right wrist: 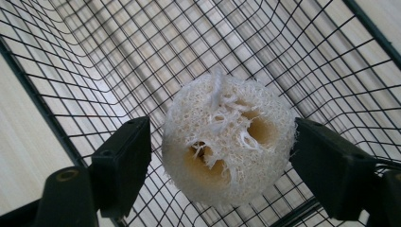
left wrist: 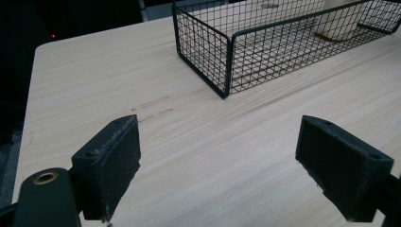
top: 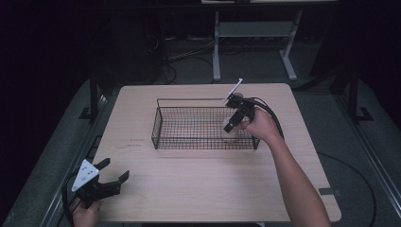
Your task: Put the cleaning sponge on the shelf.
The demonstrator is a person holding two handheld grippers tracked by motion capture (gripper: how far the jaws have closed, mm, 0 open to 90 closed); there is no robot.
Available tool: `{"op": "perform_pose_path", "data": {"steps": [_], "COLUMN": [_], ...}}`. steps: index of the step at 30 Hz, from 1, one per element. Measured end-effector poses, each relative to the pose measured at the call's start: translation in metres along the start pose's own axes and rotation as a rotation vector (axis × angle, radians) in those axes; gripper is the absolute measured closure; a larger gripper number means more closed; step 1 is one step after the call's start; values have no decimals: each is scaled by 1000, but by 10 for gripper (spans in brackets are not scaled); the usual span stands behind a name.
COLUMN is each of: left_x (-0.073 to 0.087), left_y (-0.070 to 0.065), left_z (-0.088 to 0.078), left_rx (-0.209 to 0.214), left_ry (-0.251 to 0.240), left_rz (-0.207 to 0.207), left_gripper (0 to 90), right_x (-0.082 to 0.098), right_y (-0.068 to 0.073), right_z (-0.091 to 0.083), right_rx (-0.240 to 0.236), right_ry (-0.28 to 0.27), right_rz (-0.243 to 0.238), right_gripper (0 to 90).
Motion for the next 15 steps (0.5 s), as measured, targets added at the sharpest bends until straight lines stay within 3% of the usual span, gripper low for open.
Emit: {"op": "perform_pose_path", "data": {"steps": [15], "left_x": [2], "left_y": [0], "left_z": [1], "left_rx": [0], "left_ry": [10], "left_rz": [0], "left_gripper": [139], "right_x": [7], "right_y": [-2], "right_z": [-16], "right_rx": [-2], "right_ry": [-30], "right_rz": [-3], "right_gripper": [209]}}
Point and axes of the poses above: each handheld gripper's, and its own axes: z roughly forward along the jaws, x roughly out of its underside, y roughly to its left, the point moved 9 cm from there along z, roughly forward along the jaws, and after that the axes turned 12 degrees about x, right-handed, at the moved point
